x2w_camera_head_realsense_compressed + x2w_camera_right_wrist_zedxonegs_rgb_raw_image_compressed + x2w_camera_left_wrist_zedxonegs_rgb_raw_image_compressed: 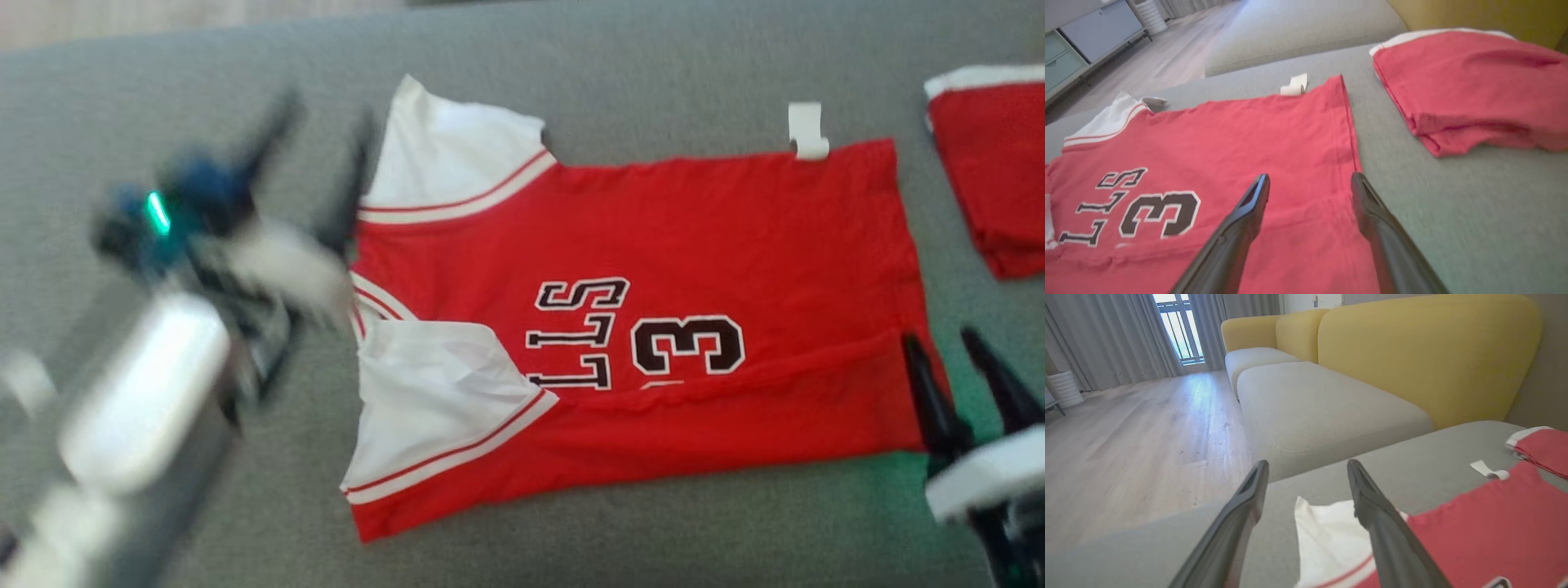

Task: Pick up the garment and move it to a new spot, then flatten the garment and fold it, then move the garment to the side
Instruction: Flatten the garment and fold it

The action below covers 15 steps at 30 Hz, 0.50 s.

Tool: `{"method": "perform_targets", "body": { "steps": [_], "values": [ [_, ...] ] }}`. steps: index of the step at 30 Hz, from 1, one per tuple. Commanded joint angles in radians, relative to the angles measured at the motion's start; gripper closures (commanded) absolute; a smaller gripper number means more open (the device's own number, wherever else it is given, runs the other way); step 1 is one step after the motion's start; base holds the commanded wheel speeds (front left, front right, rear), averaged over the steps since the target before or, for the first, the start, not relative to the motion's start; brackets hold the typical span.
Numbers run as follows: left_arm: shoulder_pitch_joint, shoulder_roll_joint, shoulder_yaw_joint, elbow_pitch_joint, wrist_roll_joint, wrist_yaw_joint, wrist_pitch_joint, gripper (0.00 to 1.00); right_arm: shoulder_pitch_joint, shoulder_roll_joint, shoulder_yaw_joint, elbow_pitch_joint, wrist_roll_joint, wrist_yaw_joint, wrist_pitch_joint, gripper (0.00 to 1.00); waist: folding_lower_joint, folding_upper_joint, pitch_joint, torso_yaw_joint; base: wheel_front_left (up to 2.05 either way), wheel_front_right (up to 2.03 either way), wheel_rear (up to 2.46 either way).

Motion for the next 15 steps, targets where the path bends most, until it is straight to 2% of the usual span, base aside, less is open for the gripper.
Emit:
{"method": "perform_targets", "body": {
  "steps": [1,6,8,11,15],
  "values": [
    [-0.075,0.039,0.051,-0.008,-0.006,-0.017,0.026,0.00,-0.040,-0.021,0.016,-0.041,-0.008,-0.001,0.000,0.00,-0.0002,0.0000,0.062,-0.039,0.00,0.00,0.00],
    [-0.356,0.077,0.035,0.158,-0.047,-0.150,0.239,0.00,-0.120,-0.013,0.046,-0.060,-0.019,-0.001,-0.008,0.00,-0.0002,0.0000,0.161,-0.083,0.00,0.00,0.00],
    [-0.437,0.082,0.021,0.217,-0.081,-0.188,0.327,0.00,-0.139,-0.012,0.053,-0.062,-0.020,-0.001,-0.011,0.00,-0.0002,0.0000,0.190,-0.101,0.00,0.00,0.00],
    [-0.527,0.099,-0.013,0.269,-0.124,-0.218,0.425,0.00,-0.158,-0.009,0.059,-0.060,-0.019,-0.001,-0.020,0.00,-0.0002,0.0000,0.221,-0.125,0.00,0.00,0.00],
    [-0.583,0.137,-0.063,0.325,-0.176,-0.228,0.507,0.00,-0.168,0.002,0.065,-0.062,-0.020,-0.001,-0.029,0.00,-0.0002,0.0000,0.247,-0.156,0.00,0.00,0.00]
  ]
}}
